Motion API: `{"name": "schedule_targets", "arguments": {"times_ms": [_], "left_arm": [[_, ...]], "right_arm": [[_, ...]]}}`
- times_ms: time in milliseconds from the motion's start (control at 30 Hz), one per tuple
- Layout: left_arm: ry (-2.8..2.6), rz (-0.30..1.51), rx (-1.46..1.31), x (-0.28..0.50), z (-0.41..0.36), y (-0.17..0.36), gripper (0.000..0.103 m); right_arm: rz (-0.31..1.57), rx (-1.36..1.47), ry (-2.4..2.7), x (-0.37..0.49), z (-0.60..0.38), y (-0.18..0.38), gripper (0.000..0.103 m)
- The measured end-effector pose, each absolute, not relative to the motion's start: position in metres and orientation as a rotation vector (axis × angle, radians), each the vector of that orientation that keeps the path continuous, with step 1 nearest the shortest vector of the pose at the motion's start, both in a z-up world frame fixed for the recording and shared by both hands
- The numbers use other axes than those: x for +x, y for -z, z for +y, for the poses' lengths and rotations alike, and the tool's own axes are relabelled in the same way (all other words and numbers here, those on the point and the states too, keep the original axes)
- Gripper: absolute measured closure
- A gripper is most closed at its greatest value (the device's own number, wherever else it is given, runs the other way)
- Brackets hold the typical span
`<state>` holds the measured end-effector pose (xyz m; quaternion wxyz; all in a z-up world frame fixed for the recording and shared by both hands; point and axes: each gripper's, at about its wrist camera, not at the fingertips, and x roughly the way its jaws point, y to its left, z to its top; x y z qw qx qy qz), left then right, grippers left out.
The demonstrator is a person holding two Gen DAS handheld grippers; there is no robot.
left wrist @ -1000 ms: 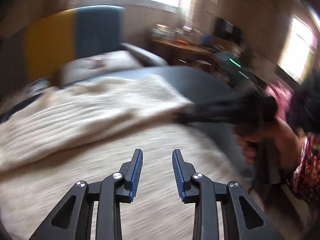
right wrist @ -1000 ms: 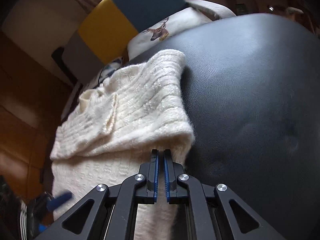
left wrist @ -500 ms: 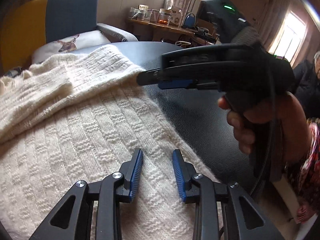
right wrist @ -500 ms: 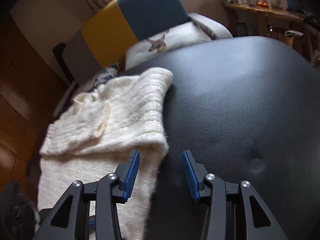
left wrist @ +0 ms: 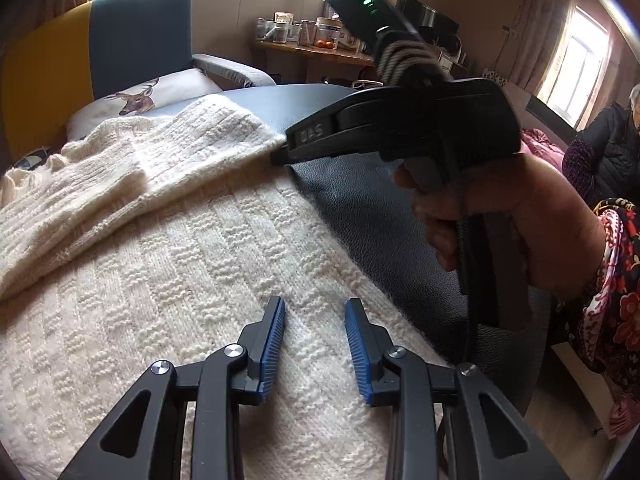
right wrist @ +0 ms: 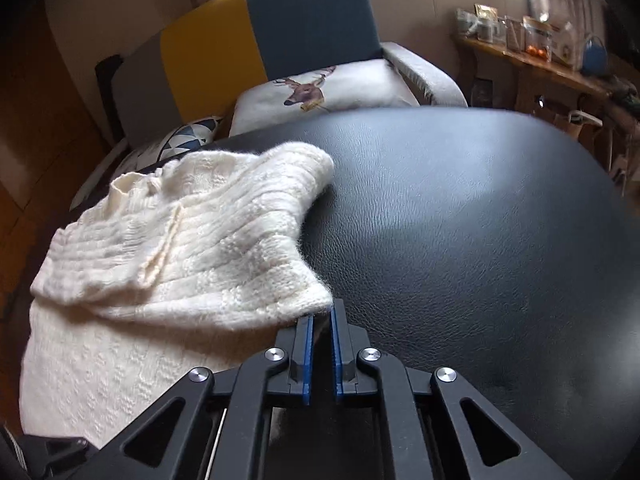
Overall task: Fold clothes
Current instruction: 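Pinch the folded edge with the right tool and tuck it flat, then open the right tool and lift it off the folded sweater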
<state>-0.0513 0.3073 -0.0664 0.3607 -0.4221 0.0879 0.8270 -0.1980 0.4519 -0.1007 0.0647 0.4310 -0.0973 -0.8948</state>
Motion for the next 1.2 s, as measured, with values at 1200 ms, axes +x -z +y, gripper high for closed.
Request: {"name": "schedule_targets", "arguments": {"times_ms": [1200], "left_arm": [[-2.677,-0.173,-1.193,-0.099,0.016,0.046,0.073]], "right_arm": [[-0.368,1.117,2.506,-0.142,0.317,0.044,0.087]]}}
